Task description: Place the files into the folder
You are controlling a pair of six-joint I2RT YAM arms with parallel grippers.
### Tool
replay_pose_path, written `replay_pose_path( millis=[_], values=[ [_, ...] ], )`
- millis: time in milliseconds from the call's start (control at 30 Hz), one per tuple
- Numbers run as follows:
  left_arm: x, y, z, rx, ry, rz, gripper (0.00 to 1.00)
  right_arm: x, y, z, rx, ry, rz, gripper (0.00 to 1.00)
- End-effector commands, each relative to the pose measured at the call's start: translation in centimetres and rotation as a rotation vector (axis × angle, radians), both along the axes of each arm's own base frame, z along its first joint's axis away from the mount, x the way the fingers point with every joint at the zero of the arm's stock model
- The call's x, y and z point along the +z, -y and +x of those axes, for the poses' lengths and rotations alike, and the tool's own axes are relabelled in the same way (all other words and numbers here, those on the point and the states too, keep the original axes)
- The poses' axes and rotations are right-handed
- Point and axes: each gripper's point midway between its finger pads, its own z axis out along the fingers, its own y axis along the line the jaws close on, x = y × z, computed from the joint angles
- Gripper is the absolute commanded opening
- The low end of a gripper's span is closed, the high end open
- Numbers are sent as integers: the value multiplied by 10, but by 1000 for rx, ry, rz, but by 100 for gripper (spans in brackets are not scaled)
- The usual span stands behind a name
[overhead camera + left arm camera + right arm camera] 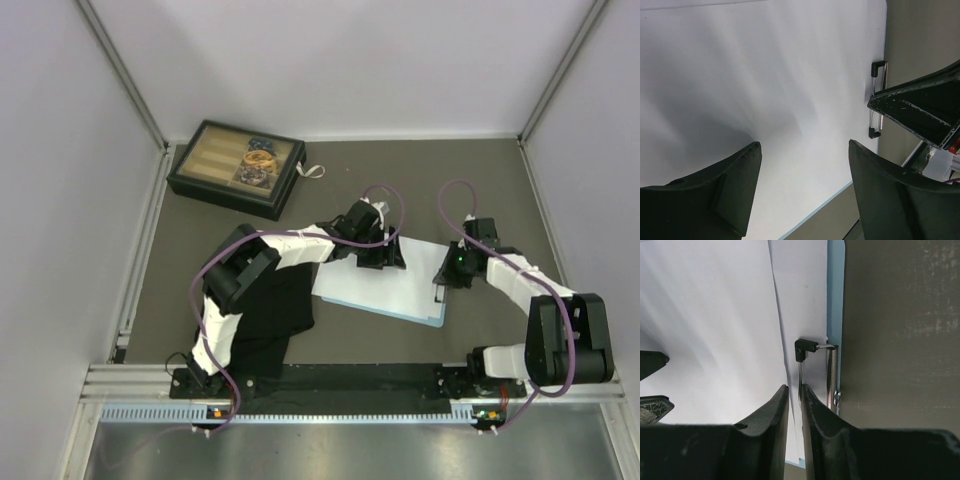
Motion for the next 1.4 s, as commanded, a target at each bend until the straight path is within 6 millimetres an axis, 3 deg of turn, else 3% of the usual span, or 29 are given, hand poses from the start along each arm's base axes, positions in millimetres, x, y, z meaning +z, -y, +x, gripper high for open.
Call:
replay_pose_path(
  millis=[0, 200, 433, 700, 800, 1067, 1233, 1367],
  values=[
    [-26, -7, -10, -2, -35, 35, 75, -16, -4, -2, -72, 1, 42, 15],
    [-28, -7, -12, -4, -43, 31, 75, -21, -8, -3, -98, 3, 73, 0],
    [-18, -5, -12, -35, -39, 39, 75, -15, -10, -2, -65, 32, 87, 0],
    [52, 5, -10, -83, 31, -51, 79, -8, -12, -1, -64, 75, 150, 0],
    [57, -1, -6, -63, 33, -40, 79, -5, -16, -2, -51, 94, 190, 0],
    [21, -34, 10, 3, -1, 57, 78, 5, -17, 4, -60, 180, 281, 0],
    [-21, -51, 9, 18, -41, 160, 77, 15, -19, 4, -62, 222, 367, 0],
    [-42, -58, 5, 28, -84, 181, 76, 28, -16, 6, -60, 278, 420, 0]
  ],
)
